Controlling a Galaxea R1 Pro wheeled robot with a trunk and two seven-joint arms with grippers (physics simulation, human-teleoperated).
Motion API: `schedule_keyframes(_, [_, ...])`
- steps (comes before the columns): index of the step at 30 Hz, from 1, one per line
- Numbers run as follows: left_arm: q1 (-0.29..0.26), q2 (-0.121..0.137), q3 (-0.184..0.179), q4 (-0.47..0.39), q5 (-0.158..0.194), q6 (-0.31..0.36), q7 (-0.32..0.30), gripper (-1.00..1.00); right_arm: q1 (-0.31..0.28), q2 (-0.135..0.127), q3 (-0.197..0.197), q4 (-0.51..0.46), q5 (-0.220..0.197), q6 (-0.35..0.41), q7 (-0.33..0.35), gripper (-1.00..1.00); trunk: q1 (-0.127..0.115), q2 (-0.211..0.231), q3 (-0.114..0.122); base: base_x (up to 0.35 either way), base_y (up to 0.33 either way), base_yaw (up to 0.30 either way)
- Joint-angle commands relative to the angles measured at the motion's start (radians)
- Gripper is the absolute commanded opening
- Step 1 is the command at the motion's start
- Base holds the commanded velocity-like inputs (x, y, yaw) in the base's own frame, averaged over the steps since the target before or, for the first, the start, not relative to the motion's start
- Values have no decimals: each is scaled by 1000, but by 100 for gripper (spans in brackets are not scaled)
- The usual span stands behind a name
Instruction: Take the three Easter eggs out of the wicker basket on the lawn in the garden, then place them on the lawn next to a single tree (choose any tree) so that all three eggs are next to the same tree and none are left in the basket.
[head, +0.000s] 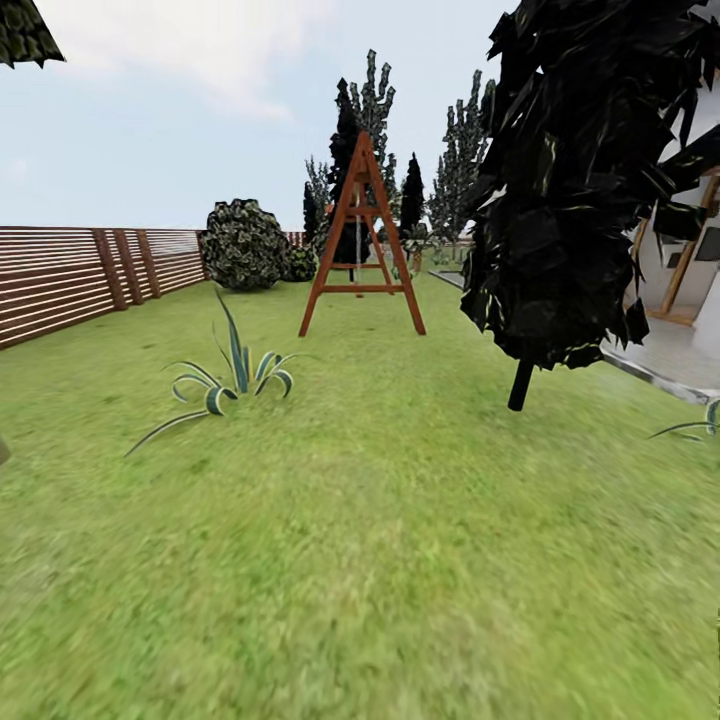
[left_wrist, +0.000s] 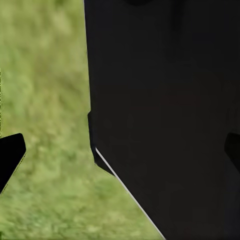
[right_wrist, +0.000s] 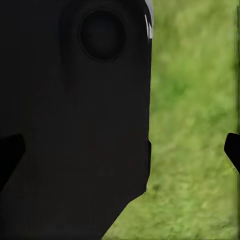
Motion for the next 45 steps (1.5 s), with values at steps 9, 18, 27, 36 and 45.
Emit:
schedule_keyframes(9, [0, 0, 0, -3, 0, 0, 1, 100, 0, 0, 2, -1, 6, 0, 1, 100, 1, 0, -1, 328, -109, -253])
schedule_keyframes(18, [1, 0, 0, -4, 1, 0, 1, 100, 0, 0, 1, -1, 7, 0, 1, 100, 1, 0, -1, 328, -104, -22])
schedule_keyframes(27, [0, 0, 0, -3, 0, 0, 1, 100, 0, 0, 2, -1, 8, 0, 0, 100, 1, 0, -1, 328, -100, 157])
schedule_keyframes(36, [1, 0, 0, -3, 0, 0, 1, 100, 0, 0, 3, -1, 10, 0, 0, 100, 1, 0, -1, 328, -99, 22])
schedule_keyframes(45, [0, 0, 0, -2, 0, 1, 1, 100, 0, 0, 3, -1, 10, 0, 0, 100, 1, 0, -1, 328, -96, 1])
